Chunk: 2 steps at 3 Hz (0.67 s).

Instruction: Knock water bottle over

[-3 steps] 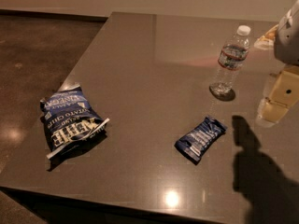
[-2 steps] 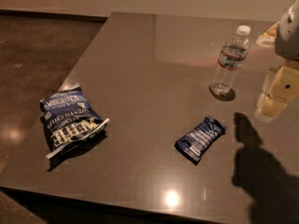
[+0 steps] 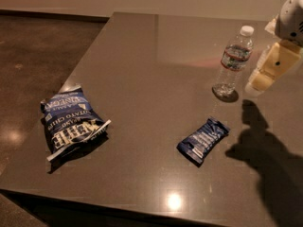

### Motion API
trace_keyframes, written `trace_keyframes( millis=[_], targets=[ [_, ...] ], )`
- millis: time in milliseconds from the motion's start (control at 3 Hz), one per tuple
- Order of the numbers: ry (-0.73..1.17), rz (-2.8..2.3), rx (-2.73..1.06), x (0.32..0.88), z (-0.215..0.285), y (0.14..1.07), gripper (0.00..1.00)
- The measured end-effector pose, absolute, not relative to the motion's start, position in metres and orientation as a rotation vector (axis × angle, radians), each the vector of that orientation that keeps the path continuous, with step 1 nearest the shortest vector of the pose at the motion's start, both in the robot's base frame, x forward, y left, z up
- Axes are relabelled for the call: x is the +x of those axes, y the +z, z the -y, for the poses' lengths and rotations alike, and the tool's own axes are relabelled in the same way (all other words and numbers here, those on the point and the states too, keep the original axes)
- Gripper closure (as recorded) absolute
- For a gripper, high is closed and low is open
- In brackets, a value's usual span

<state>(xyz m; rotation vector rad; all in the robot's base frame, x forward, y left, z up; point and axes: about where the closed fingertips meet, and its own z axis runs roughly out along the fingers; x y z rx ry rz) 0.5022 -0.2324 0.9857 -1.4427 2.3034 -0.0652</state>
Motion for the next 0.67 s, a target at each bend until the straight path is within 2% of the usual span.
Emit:
trace_keyframes(
  millis=[667],
  targets=[
    [0.004, -2.293, -1.238, 0.553, 0.238, 0.979, 0.0]
  ],
)
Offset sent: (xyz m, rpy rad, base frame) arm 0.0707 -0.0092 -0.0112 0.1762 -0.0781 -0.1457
